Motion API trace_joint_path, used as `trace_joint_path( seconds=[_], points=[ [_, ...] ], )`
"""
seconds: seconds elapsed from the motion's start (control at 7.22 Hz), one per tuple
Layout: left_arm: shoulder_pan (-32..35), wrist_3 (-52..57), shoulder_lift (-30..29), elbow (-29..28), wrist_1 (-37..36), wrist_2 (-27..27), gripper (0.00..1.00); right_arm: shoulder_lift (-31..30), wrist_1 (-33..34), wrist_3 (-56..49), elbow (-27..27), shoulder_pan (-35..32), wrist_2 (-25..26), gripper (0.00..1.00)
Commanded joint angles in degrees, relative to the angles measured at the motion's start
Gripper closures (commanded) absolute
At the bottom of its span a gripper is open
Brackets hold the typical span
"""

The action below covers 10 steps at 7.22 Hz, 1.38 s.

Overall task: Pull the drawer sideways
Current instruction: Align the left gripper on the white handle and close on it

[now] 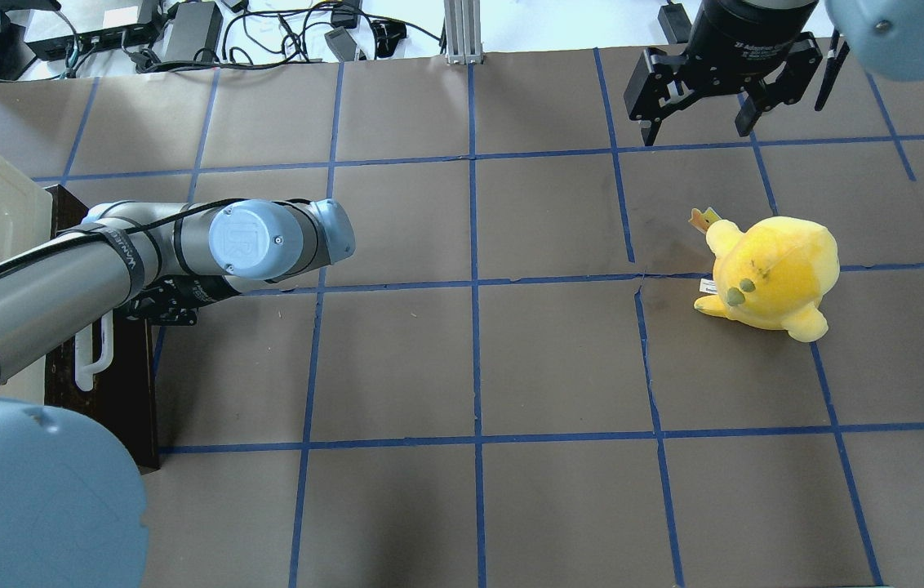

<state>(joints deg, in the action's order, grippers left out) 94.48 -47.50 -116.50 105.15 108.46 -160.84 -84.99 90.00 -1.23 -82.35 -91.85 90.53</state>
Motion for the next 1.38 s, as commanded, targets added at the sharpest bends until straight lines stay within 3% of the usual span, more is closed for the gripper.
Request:
trace_joint_path(
  seconds=[0.0, 1.25],
  points=[
    [0.0, -0.05, -0.3, -0.21, -0.09, 0.0, 0.79, 0.0, 0.0, 0.0, 0.0, 0.0, 0.0, 0.0],
    [2.01, -0.31, -1.01, -1.44, -0.17, 0.43, 0.85, 0.0, 0.0, 0.0, 0.0, 0.0, 0.0, 0.0]
  ],
)
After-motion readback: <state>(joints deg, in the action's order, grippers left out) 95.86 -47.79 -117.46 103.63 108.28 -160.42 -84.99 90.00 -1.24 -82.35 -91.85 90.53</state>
